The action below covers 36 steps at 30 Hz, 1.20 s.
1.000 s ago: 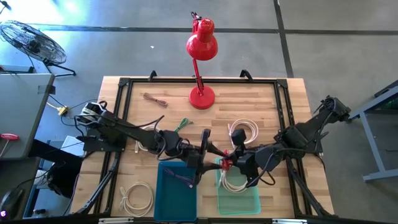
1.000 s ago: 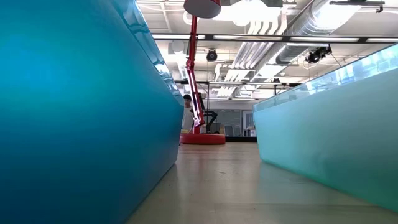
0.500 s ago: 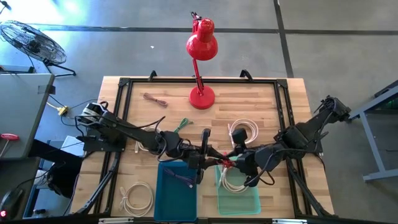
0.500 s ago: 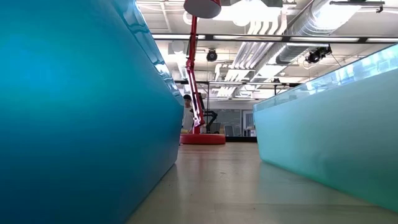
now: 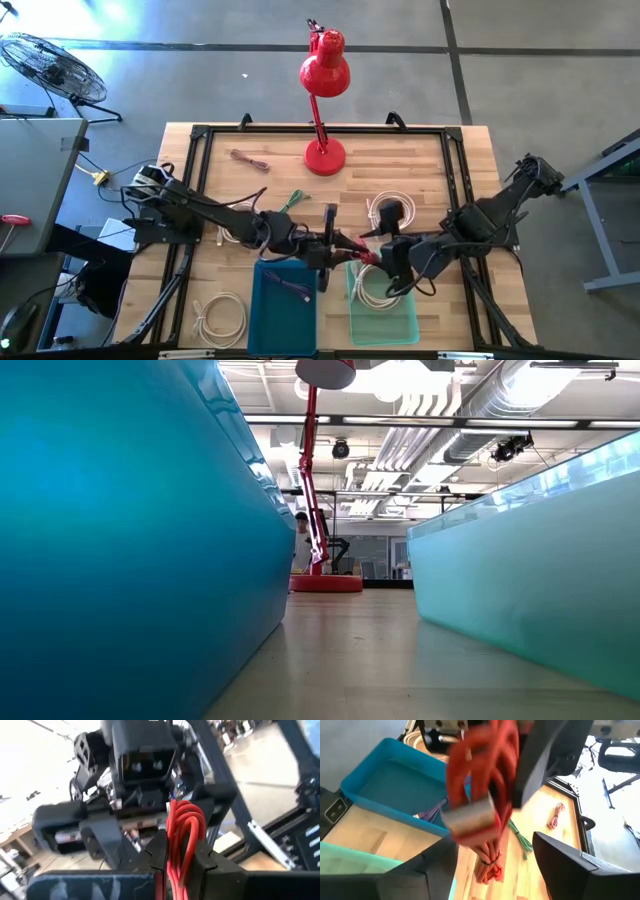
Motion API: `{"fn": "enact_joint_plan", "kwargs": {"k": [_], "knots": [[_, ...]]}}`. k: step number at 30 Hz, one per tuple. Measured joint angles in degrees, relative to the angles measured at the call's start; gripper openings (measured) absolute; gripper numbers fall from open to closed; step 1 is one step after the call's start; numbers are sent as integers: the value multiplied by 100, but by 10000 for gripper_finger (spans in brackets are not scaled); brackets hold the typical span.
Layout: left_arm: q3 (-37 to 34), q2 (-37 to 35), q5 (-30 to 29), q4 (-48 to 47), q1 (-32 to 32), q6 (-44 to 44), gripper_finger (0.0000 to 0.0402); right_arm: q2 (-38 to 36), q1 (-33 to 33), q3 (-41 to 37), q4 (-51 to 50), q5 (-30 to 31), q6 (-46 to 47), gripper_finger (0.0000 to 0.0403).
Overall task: Pick & Place USB Port
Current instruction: Put the orange charger cable into the blue bin
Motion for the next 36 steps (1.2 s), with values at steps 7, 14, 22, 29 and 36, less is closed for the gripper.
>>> {"fn": "enact_joint_plan", "kwargs": {"k": [7,14,22,29,36], "knots": [[-2,-72,-577,-385,0,133,24,-65,28,0,-260,88,257,247],[0,-387,-1511,-1388,-224,269,23,-157,109,3,-996,474,734,248],[0,-1153,-3064,-3682,-955,-357,23,-157,111,2,-1557,611,1318,248],[0,-1782,-2943,-6266,-1628,-2667,23,-157,109,3,-1490,663,1356,248],[0,-1635,-2461,-7622,-1961,-4687,23,-157,107,4,-1414,898,1360,248]]}}
